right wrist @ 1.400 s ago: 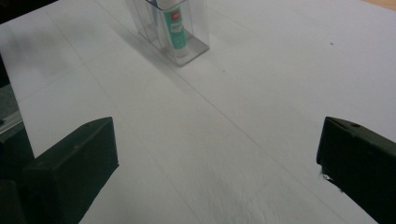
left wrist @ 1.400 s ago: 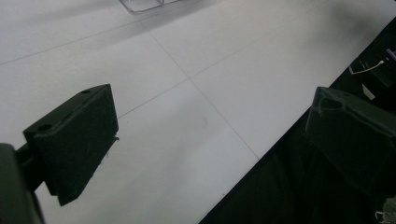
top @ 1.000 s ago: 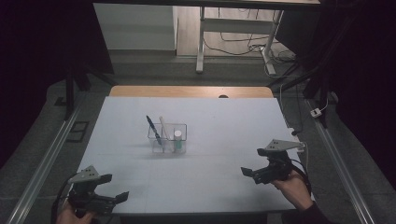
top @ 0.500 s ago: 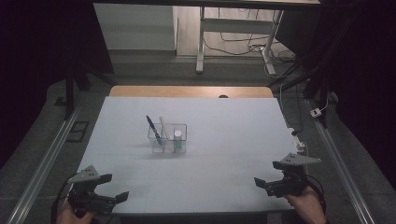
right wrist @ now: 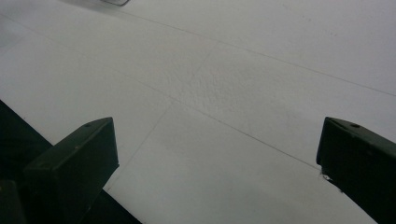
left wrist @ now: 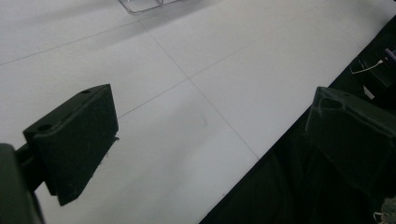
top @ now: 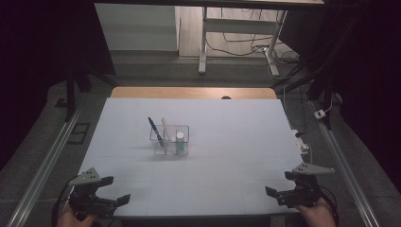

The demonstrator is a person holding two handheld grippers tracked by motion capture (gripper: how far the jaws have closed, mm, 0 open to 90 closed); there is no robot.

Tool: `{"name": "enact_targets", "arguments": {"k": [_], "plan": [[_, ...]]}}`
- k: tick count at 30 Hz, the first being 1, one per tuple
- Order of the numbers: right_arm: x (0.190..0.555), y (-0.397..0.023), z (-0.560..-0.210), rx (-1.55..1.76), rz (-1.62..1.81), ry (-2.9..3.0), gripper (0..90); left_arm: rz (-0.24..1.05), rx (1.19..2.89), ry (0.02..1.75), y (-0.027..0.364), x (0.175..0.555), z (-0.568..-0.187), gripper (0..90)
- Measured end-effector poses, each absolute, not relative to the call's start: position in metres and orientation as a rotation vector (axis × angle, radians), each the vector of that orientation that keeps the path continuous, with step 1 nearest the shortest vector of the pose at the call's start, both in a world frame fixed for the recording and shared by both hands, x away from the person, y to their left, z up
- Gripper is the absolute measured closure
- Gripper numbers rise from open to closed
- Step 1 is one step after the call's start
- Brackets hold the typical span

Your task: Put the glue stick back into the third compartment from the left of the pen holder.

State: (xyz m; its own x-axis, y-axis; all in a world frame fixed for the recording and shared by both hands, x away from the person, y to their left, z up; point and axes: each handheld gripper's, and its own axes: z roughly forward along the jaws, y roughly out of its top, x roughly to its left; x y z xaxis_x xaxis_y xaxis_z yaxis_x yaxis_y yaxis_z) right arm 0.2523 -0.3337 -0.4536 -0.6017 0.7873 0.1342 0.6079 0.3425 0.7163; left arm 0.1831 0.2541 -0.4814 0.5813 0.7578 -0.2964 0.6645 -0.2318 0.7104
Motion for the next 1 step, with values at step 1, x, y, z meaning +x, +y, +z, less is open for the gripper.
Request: {"name": "enact_targets", "arguments": {"k": [1], "plan": [[0.2520,-0.3341,-0.4539,1.263,1.104,2.369,0.0,0.136,1.963,1.137,0.2535,0.1839,-0.4814,2.4]]}}
